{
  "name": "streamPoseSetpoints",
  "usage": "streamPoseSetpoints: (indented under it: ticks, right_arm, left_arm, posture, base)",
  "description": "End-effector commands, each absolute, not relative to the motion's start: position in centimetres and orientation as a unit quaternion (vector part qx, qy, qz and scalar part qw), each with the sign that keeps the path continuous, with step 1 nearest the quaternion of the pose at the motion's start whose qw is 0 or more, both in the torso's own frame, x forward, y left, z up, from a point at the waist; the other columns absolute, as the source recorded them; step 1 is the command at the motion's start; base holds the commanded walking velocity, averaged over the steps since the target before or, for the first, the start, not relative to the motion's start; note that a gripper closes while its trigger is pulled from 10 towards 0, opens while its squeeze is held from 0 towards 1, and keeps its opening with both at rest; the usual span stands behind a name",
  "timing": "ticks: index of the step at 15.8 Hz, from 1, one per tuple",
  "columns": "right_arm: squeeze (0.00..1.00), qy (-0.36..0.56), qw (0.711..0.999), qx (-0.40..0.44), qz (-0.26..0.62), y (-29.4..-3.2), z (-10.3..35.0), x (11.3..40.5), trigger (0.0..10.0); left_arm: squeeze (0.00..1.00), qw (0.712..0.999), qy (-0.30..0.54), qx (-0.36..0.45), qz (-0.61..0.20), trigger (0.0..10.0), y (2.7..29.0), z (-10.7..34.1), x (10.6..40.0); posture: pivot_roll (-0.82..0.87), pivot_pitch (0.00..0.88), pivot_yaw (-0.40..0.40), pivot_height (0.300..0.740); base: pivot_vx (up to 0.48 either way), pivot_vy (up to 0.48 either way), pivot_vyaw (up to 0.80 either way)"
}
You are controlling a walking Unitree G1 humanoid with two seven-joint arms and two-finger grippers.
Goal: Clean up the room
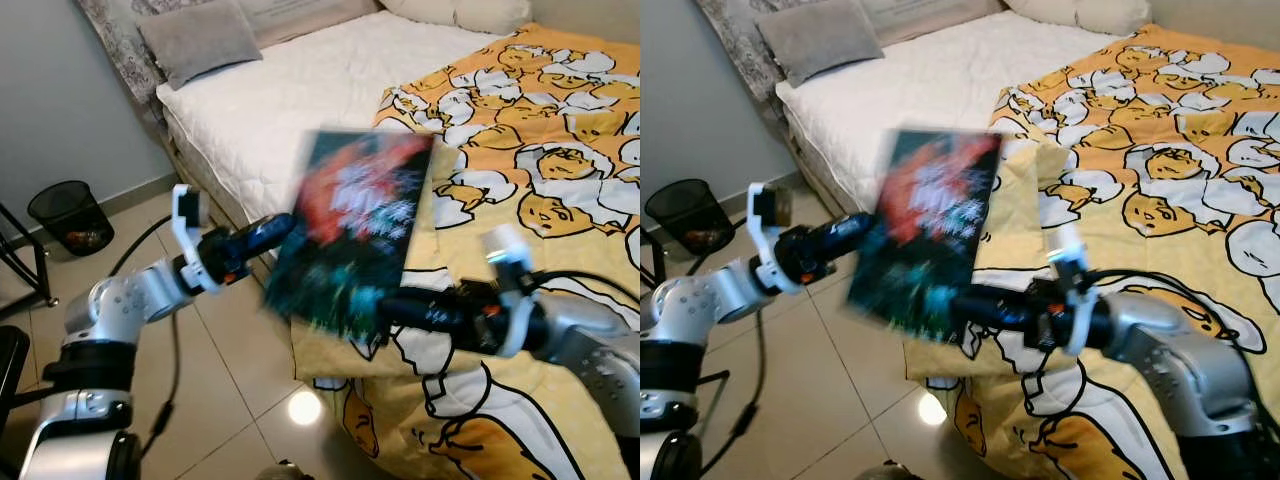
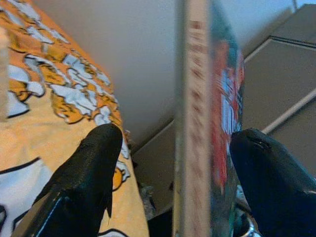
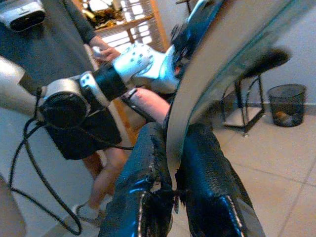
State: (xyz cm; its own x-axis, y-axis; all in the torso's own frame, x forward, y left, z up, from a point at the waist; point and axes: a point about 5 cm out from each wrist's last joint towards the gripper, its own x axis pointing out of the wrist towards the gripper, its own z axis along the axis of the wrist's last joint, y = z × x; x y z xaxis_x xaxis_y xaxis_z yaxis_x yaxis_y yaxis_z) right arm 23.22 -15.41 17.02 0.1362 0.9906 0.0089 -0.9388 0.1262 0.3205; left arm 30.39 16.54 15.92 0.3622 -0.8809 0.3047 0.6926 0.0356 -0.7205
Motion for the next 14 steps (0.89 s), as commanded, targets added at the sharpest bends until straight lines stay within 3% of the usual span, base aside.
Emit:
streamPoseSetpoints:
  ticks: [1, 6, 8, 14]
  right_arm:
    - [0.00, 0.087, 0.740, 0.117, 0.657, -15.3, 17.8, 23.3, 0.0]
    - [0.00, 0.083, 0.736, 0.115, 0.662, -15.2, 18.1, 23.4, 0.0]
    - [0.00, 0.081, 0.736, 0.113, 0.662, -15.1, 18.2, 23.6, 0.0]
    - [0.00, 0.073, 0.746, 0.110, 0.652, -15.2, 18.2, 24.3, 0.0]
  left_arm:
    - [0.00, 0.710, 0.103, -0.413, -0.561, 10.0, 16.7, 16.6, 30.5]
    - [0.00, 0.697, 0.118, -0.423, -0.567, 10.0, 16.1, 16.0, 30.3]
    - [0.00, 0.687, 0.133, -0.423, -0.576, 0.0, 15.7, 15.6, 30.0]
    - [0.00, 0.688, 0.149, -0.409, -0.580, 0.0, 15.6, 15.3, 29.0]
  posture:
    - [0.01, 0.000, 0.140, 0.740]
    - [0.00, 0.000, 0.134, 0.740]
    - [0.00, 0.000, 0.130, 0.740]
    - [0.01, 0.000, 0.128, 0.740]
  base:
    - [0.000, 0.000, 0.00]
    - [0.000, 0.000, 0.00]
    - [0.000, 0.000, 0.00]
    - [0.000, 0.000, 0.00]
